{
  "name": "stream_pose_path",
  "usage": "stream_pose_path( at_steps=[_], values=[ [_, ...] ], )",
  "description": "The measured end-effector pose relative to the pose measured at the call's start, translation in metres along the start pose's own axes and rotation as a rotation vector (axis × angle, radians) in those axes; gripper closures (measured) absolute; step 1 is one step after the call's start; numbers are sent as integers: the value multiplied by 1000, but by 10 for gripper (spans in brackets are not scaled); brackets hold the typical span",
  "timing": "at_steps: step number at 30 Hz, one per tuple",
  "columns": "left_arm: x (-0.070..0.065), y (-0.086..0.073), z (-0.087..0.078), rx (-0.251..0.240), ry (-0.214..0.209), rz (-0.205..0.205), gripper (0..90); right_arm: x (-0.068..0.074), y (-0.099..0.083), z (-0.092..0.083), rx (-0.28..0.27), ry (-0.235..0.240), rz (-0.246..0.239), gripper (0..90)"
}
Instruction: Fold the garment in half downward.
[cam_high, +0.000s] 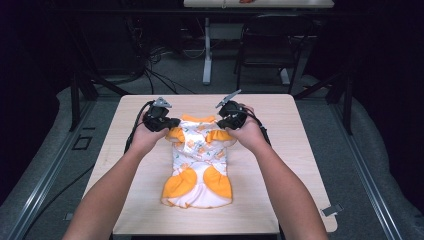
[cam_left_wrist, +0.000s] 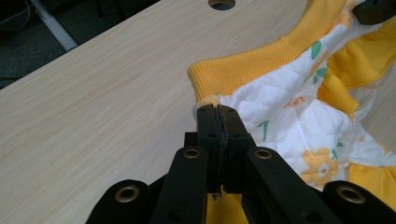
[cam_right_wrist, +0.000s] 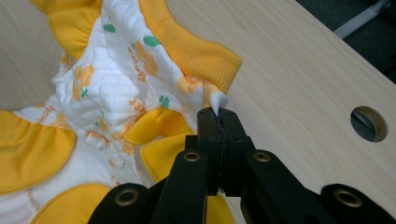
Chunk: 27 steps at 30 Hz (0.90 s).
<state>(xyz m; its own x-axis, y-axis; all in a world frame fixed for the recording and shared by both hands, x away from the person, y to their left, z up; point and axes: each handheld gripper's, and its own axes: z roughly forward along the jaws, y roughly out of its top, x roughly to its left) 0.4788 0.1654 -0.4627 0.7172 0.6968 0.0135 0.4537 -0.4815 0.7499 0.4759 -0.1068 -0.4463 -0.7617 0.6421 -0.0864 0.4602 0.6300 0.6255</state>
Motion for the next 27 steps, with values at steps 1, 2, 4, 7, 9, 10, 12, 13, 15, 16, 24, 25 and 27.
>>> stream_pose_path(
  at_steps=[1, 2, 4, 7, 9, 10, 12, 13, 15, 16, 24, 25, 27],
  values=[
    [0, 1, -1, -14, 2, -4, 892, 0, 1, -1, -1, -5, -5, 893],
    [0, 2, -1, -14, 3, -1, 892, -1, 2, -3, -5, -13, -8, 893],
    [-1, 5, -3, -22, 9, 0, 892, -2, 4, -7, -18, -21, -7, 893],
    [-1, 11, -8, -50, 24, 11, 892, -3, 7, -13, -40, -38, -9, 894],
    [-1, 14, -11, -63, 26, 11, 892, -3, 10, -18, -64, -52, -4, 894],
    [-1, 15, -12, -67, 27, 9, 892, -4, 10, -19, -67, -51, -3, 894],
    [-1, 15, -12, -61, 24, 14, 892, -4, 10, -19, -64, -50, -1, 894],
    [-1, 14, -12, -57, 21, 15, 892, -4, 10, -19, -57, -49, -7, 893],
    [-2, 14, -11, -50, 20, 22, 892, -3, 9, -18, -48, -50, -11, 893],
    [-3, 14, -11, -49, 21, 25, 892, -3, 9, -17, -45, -52, -15, 893],
    [-8, 6, -11, -48, 4, 48, 892, 1, 3, -15, -26, -40, -30, 892],
    [-8, 4, -11, -48, 2, 49, 892, 1, 3, -15, -25, -33, -33, 891],
    [-8, 1, -11, -39, -7, 48, 892, 4, 0, -14, -21, -24, -38, 891]
  ],
)
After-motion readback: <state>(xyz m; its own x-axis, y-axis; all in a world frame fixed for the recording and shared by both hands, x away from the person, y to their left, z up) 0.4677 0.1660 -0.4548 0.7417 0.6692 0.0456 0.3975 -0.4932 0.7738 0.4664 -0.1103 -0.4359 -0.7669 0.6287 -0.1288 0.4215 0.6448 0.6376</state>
